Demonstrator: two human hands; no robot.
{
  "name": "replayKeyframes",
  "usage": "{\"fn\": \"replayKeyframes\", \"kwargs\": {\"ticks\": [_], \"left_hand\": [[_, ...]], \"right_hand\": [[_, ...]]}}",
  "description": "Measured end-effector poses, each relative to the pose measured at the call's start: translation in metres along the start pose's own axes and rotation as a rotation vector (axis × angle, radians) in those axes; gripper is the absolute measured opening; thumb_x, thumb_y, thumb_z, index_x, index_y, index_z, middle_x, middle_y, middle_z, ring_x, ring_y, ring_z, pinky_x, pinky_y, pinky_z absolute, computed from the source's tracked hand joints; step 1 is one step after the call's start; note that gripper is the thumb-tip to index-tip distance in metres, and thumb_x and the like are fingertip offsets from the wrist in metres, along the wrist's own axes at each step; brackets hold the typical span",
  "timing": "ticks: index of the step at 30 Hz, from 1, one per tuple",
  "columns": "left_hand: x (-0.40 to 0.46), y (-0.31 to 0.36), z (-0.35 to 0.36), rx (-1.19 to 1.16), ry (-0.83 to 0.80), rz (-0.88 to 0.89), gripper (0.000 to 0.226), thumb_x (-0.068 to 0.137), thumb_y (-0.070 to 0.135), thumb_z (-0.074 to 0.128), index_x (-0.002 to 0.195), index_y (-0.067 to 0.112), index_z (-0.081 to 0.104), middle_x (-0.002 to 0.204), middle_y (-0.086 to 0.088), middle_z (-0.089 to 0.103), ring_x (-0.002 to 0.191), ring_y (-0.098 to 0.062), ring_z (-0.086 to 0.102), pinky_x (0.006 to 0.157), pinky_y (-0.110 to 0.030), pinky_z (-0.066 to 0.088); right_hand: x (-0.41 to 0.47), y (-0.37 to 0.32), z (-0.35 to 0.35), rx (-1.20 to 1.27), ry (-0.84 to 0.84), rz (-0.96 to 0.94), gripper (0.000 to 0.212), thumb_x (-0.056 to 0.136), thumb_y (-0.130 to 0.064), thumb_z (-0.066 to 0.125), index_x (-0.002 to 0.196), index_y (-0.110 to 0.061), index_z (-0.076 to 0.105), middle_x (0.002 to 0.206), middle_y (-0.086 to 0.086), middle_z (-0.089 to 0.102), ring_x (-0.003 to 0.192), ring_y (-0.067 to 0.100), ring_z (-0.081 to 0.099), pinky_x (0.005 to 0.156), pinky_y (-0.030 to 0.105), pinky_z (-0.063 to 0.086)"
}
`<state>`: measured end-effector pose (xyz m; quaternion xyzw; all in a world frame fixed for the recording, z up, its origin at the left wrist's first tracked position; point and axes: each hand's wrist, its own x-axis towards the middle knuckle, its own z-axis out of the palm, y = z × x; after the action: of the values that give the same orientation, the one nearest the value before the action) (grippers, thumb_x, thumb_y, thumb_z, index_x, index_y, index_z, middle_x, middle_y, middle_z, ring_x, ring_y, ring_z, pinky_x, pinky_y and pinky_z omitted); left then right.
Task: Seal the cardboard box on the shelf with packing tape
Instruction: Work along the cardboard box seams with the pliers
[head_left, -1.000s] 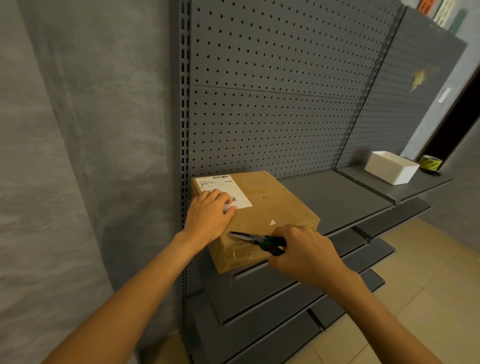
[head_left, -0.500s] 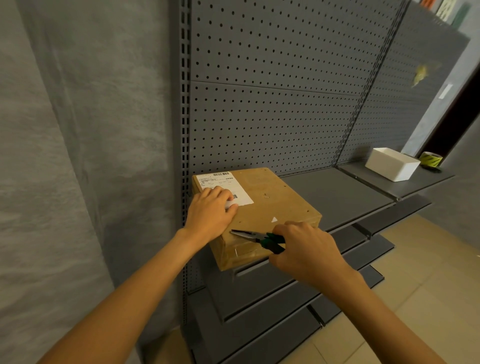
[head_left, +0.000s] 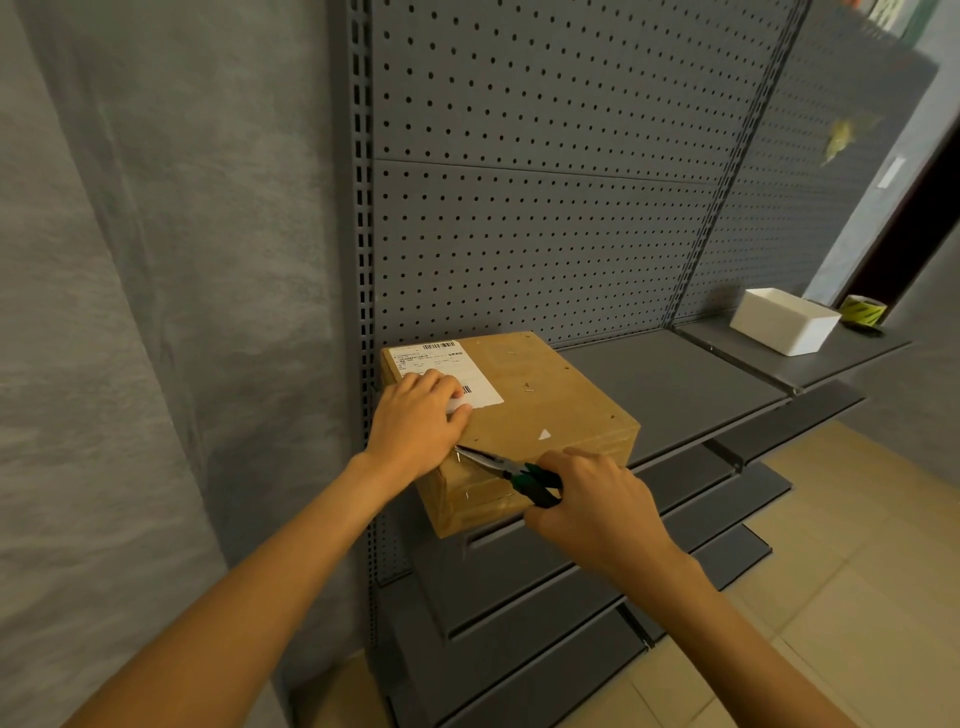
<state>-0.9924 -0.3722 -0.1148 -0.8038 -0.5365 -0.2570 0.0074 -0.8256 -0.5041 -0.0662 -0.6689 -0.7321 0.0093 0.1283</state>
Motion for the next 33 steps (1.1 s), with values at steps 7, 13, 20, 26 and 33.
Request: {"fn": "replayKeyframes", "kwargs": {"ticks": [7, 13, 20, 26, 33], "left_hand": [[0.000, 0.001, -0.001, -0.005, -0.010, -0.012, 0.031, 0.096, 0.041, 0.039, 0.117, 0.023, 0.054, 0.123, 0.006, 0.053, 0.114, -0.016, 0.044, 0.094, -0.033, 0.034], [-0.001, 0.001, -0.002, -0.010, -0.005, -0.011, 0.030, 0.096, 0.041, 0.039, 0.116, 0.023, 0.054, 0.123, 0.006, 0.052, 0.114, -0.016, 0.044, 0.094, -0.032, 0.033], [-0.002, 0.000, -0.002, -0.016, -0.003, 0.016, 0.028, 0.097, 0.038, 0.042, 0.117, 0.022, 0.054, 0.122, 0.005, 0.052, 0.113, -0.017, 0.044, 0.094, -0.033, 0.033], [-0.003, 0.003, -0.004, -0.027, 0.020, 0.002, 0.028, 0.096, 0.038, 0.043, 0.113, 0.020, 0.056, 0.119, 0.005, 0.055, 0.111, -0.017, 0.046, 0.093, -0.033, 0.034], [0.006, 0.001, -0.012, 0.024, -0.076, 0.023, 0.031, 0.095, 0.041, 0.042, 0.118, 0.024, 0.054, 0.125, 0.006, 0.053, 0.115, -0.018, 0.045, 0.093, -0.034, 0.036]], "right_hand": [[0.000, -0.001, -0.010, -0.013, -0.072, -0.026, 0.024, 0.086, -0.037, 0.052, 0.105, -0.024, 0.060, 0.089, -0.006, 0.057, 0.076, 0.016, 0.054, 0.054, 0.023, 0.039], [0.004, -0.001, -0.014, -0.037, -0.089, -0.033, 0.023, 0.088, -0.036, 0.053, 0.104, -0.022, 0.061, 0.076, -0.006, 0.050, 0.060, 0.009, 0.043, 0.048, 0.020, 0.027], [0.000, -0.001, -0.006, 0.220, -0.005, 0.033, 0.007, 0.085, -0.030, 0.056, 0.079, -0.026, 0.056, 0.061, -0.008, 0.048, 0.053, 0.011, 0.044, 0.046, 0.022, 0.029], [0.010, 0.007, -0.019, 0.305, 0.100, 0.060, 0.009, 0.080, -0.028, 0.060, 0.073, -0.024, 0.057, 0.061, -0.003, 0.050, 0.054, 0.016, 0.046, 0.050, 0.030, 0.036], [0.002, 0.030, 0.000, 0.274, 0.059, 0.144, 0.007, 0.079, -0.027, 0.060, 0.082, -0.022, 0.062, 0.065, -0.001, 0.057, 0.058, 0.020, 0.054, 0.051, 0.032, 0.041]]}}
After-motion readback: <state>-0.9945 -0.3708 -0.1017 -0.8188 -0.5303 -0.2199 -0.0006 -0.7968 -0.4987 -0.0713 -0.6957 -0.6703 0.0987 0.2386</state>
